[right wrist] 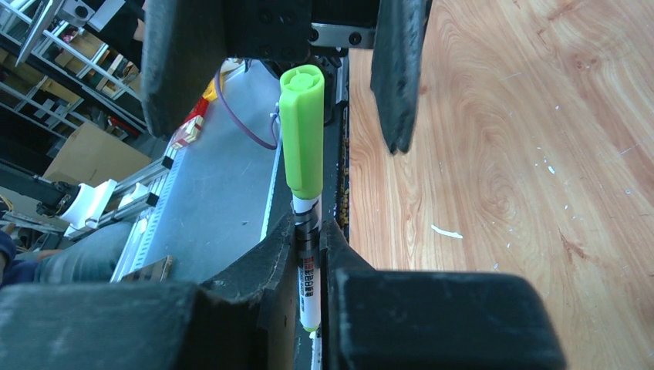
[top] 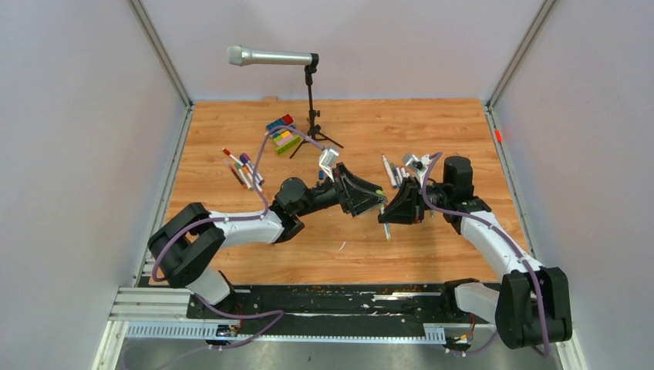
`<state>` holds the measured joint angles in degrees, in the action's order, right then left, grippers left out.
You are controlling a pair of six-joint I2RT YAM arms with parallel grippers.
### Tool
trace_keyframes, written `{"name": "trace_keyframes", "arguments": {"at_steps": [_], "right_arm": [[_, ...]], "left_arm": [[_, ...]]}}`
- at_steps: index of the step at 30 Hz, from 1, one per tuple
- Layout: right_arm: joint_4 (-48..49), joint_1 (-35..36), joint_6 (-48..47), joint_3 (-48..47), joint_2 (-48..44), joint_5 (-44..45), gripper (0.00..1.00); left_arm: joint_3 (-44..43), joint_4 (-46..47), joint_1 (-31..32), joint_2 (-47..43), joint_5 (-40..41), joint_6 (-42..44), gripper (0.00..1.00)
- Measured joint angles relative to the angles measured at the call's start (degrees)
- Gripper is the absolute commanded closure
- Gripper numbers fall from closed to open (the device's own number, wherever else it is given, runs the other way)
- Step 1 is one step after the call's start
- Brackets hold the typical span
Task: Open the pen caps
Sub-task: Open the pen cap from the pen.
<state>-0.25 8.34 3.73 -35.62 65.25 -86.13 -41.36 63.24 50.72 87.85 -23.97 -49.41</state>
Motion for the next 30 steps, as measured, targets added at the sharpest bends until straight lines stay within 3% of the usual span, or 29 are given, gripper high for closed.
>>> {"name": "trace_keyframes", "arguments": {"at_steps": [5, 10, 14, 19, 26, 30], "right_arm": [[-0.3, 0.0, -0.3, -0.5, 0.4, -0.2, 1.0], [-0.4, 0.0, -0.2, -0.5, 0.8, -0.2, 1.0], [-0.4, 0.5, 0.0, -0.5, 1.6, 0.2, 1.0], [1.0, 2.8, -0.5, -1.2, 2.7, 1.2, 1.0], [-0.1, 10.4, -0.9, -0.5, 5.2, 0.4, 1.0], [-3.4, 10.5, -4.1, -0.9, 5.5, 0.9, 1.0]], "left_arm": [[0.0, 5.3, 0.1, 4.0, -1.6, -4.0, 0.52], [0.0, 6.9, 0.1, 5.6, -1.9, -5.4, 0.99], [-0.1, 5.2, 0.1, 5.0, -1.3, -2.5, 1.0], [-0.5, -4.1, -0.7, -0.5, 1.1, 3.6, 1.0], [-10.6, -1.2, -12.9, -7.7, 12.6, 7.1, 1.0], [-11.8, -0.6, -14.1, -11.0, 14.0, 7.7, 1.0]]}}
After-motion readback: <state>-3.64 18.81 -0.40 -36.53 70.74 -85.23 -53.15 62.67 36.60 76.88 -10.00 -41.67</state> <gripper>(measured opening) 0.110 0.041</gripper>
